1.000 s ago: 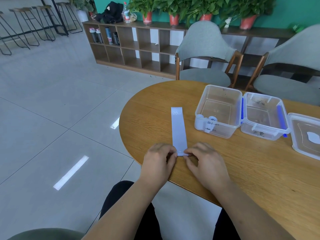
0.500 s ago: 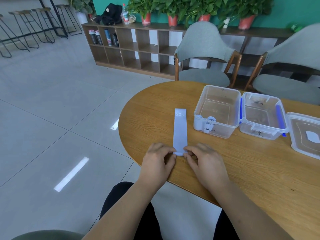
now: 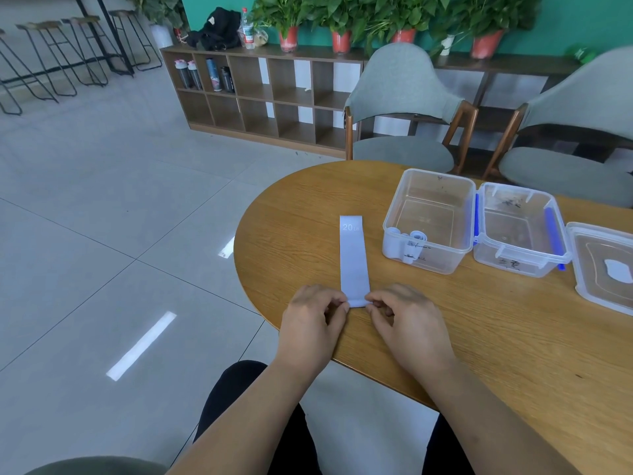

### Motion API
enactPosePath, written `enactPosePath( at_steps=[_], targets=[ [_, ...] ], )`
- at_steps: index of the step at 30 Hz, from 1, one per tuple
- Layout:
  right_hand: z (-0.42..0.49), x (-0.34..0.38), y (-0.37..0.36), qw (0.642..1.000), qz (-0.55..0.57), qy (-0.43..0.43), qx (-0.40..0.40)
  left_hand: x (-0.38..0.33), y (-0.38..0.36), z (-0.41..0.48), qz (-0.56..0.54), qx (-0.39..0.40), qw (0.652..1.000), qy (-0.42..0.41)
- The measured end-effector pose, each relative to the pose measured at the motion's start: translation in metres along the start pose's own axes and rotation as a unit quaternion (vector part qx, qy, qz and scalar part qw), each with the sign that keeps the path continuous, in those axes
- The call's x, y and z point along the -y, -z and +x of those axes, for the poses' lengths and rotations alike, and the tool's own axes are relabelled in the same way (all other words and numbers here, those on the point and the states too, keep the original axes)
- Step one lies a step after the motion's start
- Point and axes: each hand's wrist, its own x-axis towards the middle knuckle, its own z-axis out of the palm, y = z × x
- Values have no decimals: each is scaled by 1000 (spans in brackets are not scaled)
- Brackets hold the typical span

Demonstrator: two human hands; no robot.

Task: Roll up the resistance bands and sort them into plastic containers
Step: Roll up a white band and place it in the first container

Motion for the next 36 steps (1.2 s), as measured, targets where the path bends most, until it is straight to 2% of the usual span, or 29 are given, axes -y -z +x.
enactPosePath(
  at_steps=[7,15,26,30,36],
  targets=[
    [1,1,-4,1000,-20,1,-4,2,-3,1,24,-4,1000,-15],
    [0,3,1,1000,16,-17,-7,0,-1,-1,-1,-1,1000,23],
    [1,3,-3,999,-40,-2,-19,4,-4,5,20,18,999,18],
    [3,3,-1,1000,-7,-23,-16,1,-5,9,11,27,999,46],
    [6,10,-3,998,1,-66,-10,-1,-7,7,25,12,999,25]
  ],
)
